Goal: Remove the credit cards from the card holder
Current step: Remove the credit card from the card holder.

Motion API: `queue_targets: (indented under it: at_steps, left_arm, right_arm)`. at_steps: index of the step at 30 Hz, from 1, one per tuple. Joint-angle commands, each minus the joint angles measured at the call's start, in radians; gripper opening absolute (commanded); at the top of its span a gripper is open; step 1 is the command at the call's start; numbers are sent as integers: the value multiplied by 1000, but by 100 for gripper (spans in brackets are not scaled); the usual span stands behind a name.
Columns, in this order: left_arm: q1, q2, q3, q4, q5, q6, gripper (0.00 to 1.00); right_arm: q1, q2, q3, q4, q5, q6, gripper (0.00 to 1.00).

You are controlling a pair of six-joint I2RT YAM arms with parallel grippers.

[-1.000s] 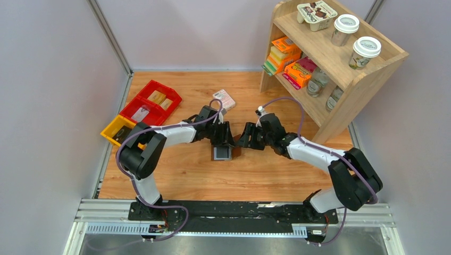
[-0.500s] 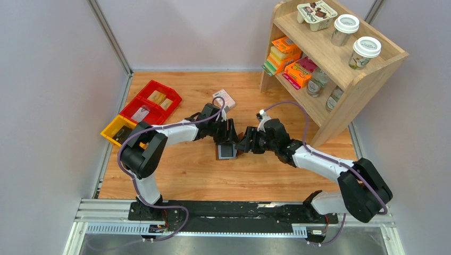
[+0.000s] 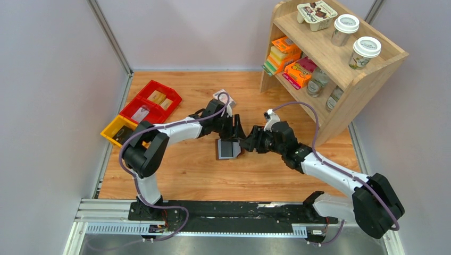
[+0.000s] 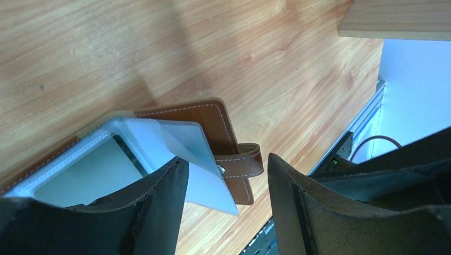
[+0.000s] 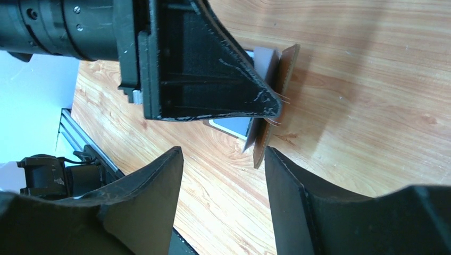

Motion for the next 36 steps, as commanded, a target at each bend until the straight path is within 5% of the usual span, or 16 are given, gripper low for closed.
queue_targets:
  at_steps: [1,7,14,23,36]
  left_arm:
    - [-14,64,59,24,28,5,64]
    - [-24,98,88,58,30,27,64]
    - [-22,110,84,72,-18,28,64]
    - [-22,84,81,67,-27,56,65]
    - [-27,67,84,119,82,-7,63]
  right_arm:
    - [2,-11,-2,46,-7,-30,58]
    - [1,67,-12,159,-81,-14,36]
    - [-44,193,-72,331,-122,92,22]
    - [-80,222,-94,287,-85,118,17]
    - [-110,-61,-97,67,62,20,27]
